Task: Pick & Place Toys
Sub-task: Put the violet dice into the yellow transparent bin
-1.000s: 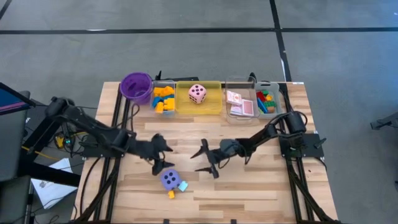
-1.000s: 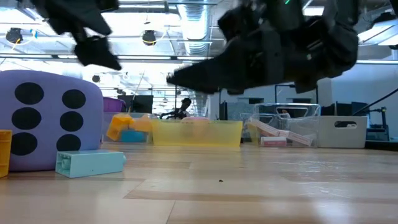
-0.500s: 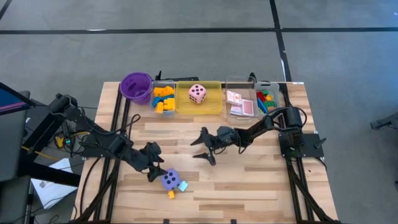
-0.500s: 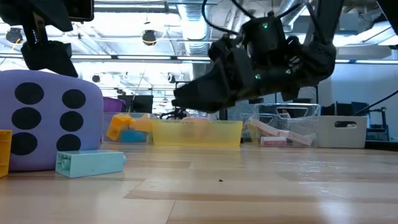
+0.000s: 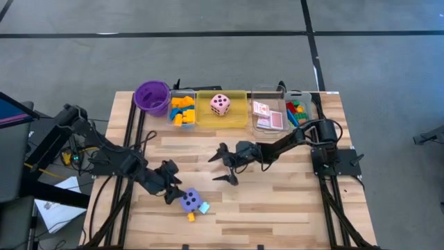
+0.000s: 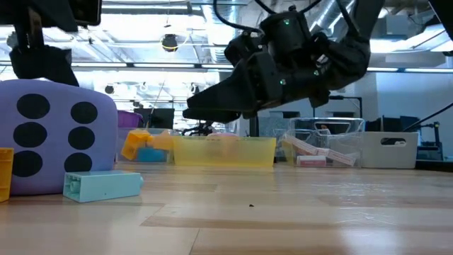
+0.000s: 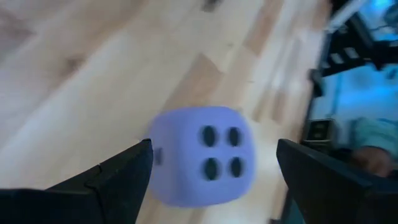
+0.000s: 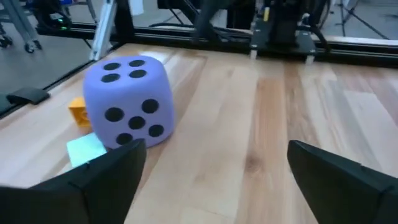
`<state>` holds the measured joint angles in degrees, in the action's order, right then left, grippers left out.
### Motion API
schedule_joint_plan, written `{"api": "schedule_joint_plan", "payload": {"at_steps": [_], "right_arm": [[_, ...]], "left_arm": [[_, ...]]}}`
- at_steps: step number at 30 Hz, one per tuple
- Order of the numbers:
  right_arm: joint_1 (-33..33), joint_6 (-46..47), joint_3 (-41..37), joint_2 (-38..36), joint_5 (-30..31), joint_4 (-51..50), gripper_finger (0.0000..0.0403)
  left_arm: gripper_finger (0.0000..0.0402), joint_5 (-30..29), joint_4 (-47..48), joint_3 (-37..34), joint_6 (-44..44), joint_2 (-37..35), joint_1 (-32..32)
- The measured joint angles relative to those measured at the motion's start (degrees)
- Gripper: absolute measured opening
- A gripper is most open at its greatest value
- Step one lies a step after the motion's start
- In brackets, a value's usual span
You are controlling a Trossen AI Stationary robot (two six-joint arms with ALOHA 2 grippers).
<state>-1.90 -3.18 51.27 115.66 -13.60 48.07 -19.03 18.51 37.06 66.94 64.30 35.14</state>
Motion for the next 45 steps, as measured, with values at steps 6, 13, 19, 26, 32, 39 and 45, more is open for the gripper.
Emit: {"api": "schedule_joint_plan", "payload": {"at_steps": [6, 13, 19, 26, 32, 39, 45], "right_arm": [[-1.0, 0.2, 0.0, 0.0, 3.6, -1.7, 0.0395], [-2.2, 0.2, 0.0, 0.0, 4.9, -1.8, 0.0395], [-2.2, 0.2, 0.0, 0.0, 5.7, -1.3, 0.0397], [-2.0, -0.1, 0.0, 0.0, 7.7, -0.7, 0.0399], [-1.7, -0.3, 0.0, 0.0, 7.7, 0.7, 0.0399], [-1.4, -0.5, 0.0, 0.0, 7.7, 1.3, 0.0399], [-0.6, -0.4, 0.0, 0.0, 7.7, 2.1, 0.0400]], "left_arm": [[0.0323, 0.2, -12.6, 0.1, 0.0, 5.9, 2.5], [0.0302, 3.2, -23.3, 0.1, 0.1, 14.5, 4.4], [0.0285, 2.2, -23.9, 0.4, -2.0, 18.3, 5.2], [0.0261, -8.0, -20.1, -0.1, -17.0, 18.3, 5.0], [0.0240, -19.6, -19.8, -3.1, -27.5, 18.3, 4.9], [0.0221, -31.8, -21.3, -9.7, -28.9, 18.2, 5.0], [0.0220, -34.0, -30.3, -11.3, -33.0, 17.5, 4.9]]}}
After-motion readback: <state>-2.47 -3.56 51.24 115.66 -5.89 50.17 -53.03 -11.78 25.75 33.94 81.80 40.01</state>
